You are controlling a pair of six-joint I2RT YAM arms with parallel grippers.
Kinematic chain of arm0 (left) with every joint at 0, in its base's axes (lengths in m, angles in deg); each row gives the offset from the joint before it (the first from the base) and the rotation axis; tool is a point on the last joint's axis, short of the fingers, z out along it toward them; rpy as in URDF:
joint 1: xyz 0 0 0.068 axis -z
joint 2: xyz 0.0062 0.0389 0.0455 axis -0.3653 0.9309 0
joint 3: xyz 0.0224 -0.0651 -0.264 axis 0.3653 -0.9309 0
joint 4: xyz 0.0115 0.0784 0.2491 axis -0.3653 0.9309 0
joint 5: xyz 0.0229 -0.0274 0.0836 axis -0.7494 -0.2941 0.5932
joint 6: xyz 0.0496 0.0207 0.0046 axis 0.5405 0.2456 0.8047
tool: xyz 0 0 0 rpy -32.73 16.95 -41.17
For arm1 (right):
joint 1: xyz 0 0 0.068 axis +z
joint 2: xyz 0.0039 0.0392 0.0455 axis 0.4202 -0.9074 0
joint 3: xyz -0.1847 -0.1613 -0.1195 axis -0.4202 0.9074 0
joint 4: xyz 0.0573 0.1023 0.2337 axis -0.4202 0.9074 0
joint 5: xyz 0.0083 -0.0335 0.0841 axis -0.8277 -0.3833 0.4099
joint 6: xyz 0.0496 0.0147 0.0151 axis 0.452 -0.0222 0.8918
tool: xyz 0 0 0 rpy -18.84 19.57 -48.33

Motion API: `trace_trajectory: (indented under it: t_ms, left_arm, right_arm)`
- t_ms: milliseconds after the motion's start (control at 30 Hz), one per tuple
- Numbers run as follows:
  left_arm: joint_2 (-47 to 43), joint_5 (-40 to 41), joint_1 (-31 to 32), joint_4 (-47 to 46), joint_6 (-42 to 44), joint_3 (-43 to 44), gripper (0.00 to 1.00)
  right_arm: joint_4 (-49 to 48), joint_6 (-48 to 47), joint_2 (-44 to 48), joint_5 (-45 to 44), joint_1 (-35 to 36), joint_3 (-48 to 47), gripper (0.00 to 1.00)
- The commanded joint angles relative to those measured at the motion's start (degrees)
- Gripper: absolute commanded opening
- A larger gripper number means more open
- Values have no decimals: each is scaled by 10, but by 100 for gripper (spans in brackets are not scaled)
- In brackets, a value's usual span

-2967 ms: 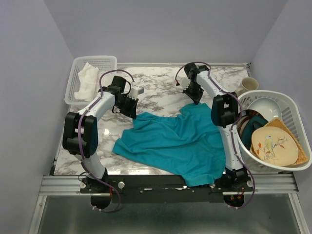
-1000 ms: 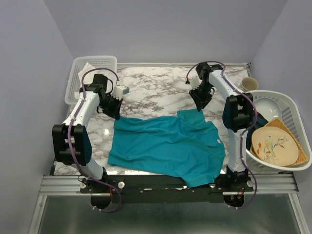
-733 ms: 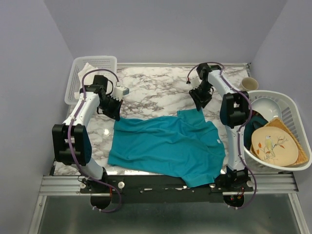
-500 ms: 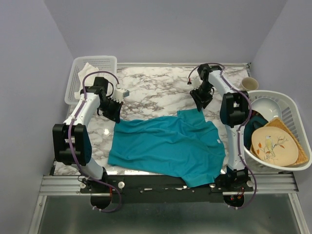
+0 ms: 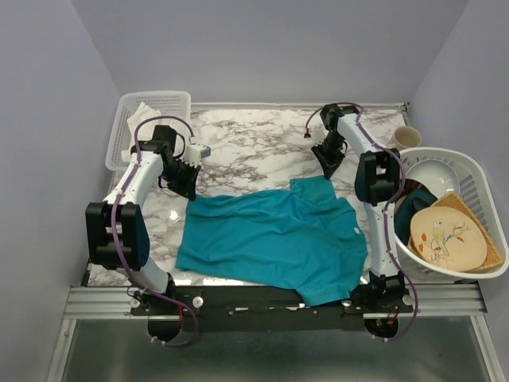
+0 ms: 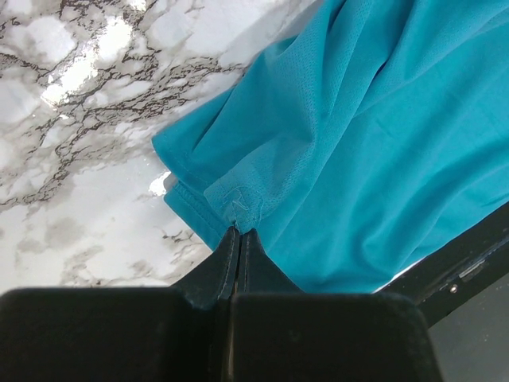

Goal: Roll the t-shirts
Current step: Flatten out the T-shirt at the center of the board.

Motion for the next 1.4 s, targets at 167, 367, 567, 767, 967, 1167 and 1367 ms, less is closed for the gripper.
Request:
trace_trajectory:
  t_ms: [167,367,567,767,967,1167,1367]
  left_arm:
    - [-15,16,-4,-10,-18,49,0]
    - [-71,44,-4,-90,-70,119,0]
    - [-95,67,-5,-136,-145,202,0]
    - [-124,119,-5,-139,-163,276,0]
    - [-187,142,-5,-193,-154,278,0]
    - [-278,161,-5,-250,-154,235,0]
    - [-341,164,-5,-248,-167,235,0]
  right_arm:
    - [-13,-5,67,-8,-12,-20,1]
    - [-180,-27,258,-21,-21,27,0]
    - [-334,-44,440,-55,-24,142,0]
    - [-370,-3,526,-64,-29,149,0]
    - [-342,8,582,-60,-30,91,0]
    - [-317,30,632,-106,-28,50,1]
    - [-283,37,703,-75,-28,35,0]
